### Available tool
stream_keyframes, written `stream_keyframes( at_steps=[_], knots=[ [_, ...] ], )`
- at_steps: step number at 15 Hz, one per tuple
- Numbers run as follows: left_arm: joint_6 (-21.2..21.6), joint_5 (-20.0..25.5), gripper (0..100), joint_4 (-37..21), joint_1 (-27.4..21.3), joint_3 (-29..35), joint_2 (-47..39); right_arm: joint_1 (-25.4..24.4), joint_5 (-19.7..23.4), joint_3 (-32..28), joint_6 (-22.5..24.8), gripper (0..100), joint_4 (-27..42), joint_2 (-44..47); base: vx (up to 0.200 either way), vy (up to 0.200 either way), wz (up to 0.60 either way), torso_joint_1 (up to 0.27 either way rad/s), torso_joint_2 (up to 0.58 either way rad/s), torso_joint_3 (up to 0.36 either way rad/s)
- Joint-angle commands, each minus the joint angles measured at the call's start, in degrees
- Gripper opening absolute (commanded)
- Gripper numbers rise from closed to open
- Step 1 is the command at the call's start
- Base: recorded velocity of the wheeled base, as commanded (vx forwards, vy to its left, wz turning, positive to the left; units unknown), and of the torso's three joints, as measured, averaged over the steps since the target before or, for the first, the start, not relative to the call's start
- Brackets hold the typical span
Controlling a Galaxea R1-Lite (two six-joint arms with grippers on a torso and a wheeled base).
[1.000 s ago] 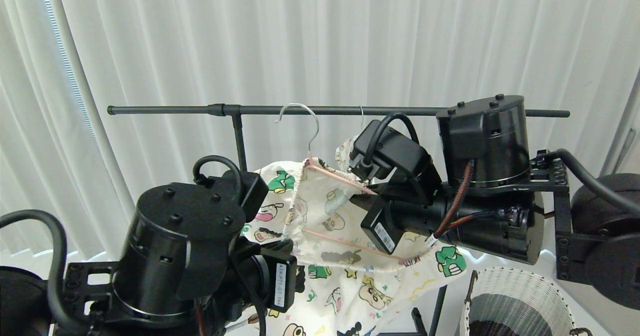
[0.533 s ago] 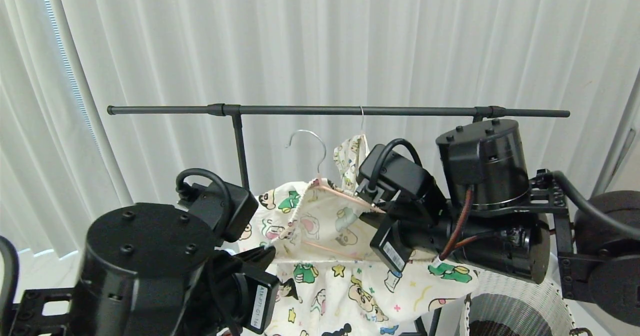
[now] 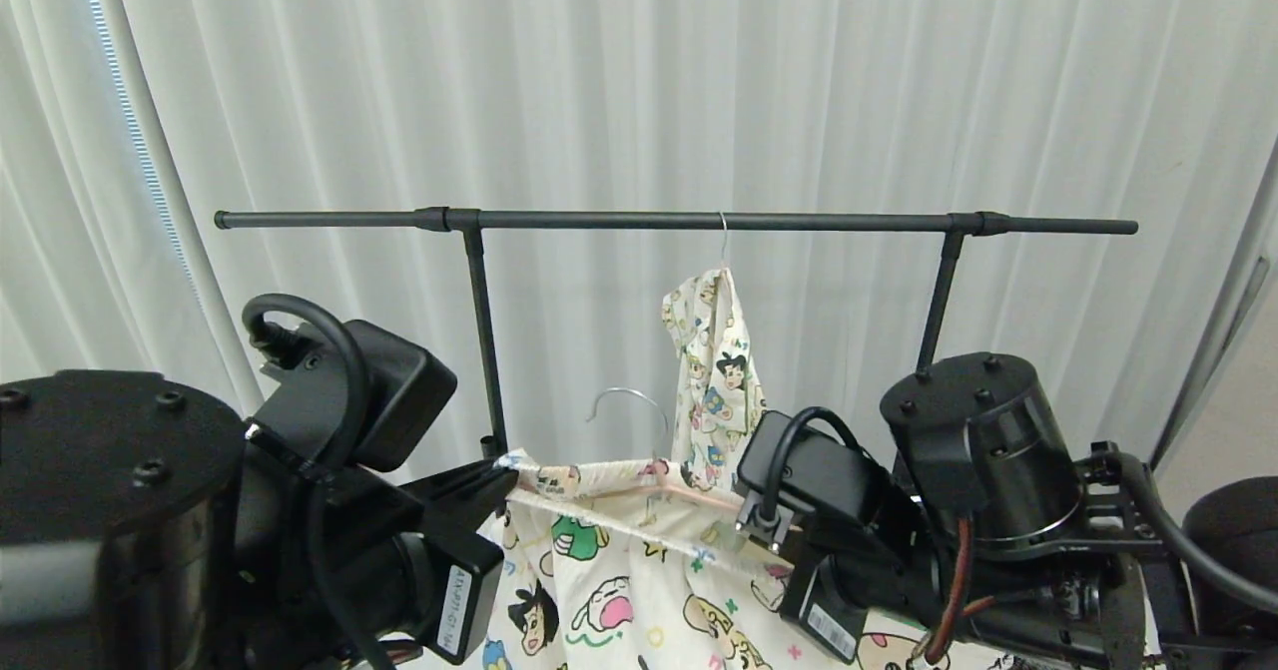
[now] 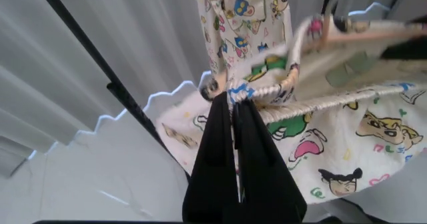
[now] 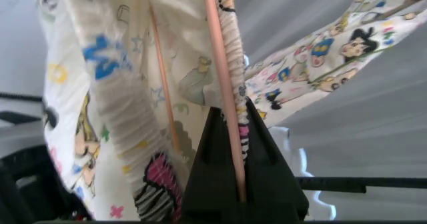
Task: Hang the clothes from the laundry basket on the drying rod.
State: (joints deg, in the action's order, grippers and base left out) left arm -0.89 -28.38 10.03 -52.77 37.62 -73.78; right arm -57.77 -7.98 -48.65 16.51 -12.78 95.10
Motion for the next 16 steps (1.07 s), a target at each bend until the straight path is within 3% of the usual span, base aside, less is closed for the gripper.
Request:
stream_keyframes(
  at_steps=[1, 6, 10, 11, 16],
  knots=[
    [1.33, 0.08, 0, -0.01, 0.74, -1.15, 2.06, -0.24, -0.01, 3.13, 0.02, 0, -0.14, -1.85, 0.000, 0.000, 0.00, 0.000, 0.00, 0.000],
    [11.26, 4.74, 0, 0.07, 6.45, -5.54, 5.05, 0.47, -0.01, 9.19, -0.07, 0, -0.14, -6.68, 0.000, 0.000, 0.00, 0.000, 0.00, 0.000],
    [13.72, 5.00, 0, 1.31, 9.53, -5.45, 4.43, 0.47, 0.43, 11.74, 0.02, 0, -0.14, -9.93, 0.000, 0.000, 0.00, 0.000, 0.00, 0.000],
    [16.01, 5.18, 0, 2.01, 10.32, -5.63, 4.08, 0.47, 0.43, 12.62, 0.02, 0, -0.23, -10.90, 0.000, 0.000, 0.00, 0.000, 0.00, 0.000],
    [20.67, 9.75, 0, 6.84, 10.15, -4.75, 0.21, -0.24, 3.94, 13.94, -0.07, 0, -4.71, -11.95, 0.000, 0.000, 0.00, 0.000, 0.00, 0.000]
  ],
)
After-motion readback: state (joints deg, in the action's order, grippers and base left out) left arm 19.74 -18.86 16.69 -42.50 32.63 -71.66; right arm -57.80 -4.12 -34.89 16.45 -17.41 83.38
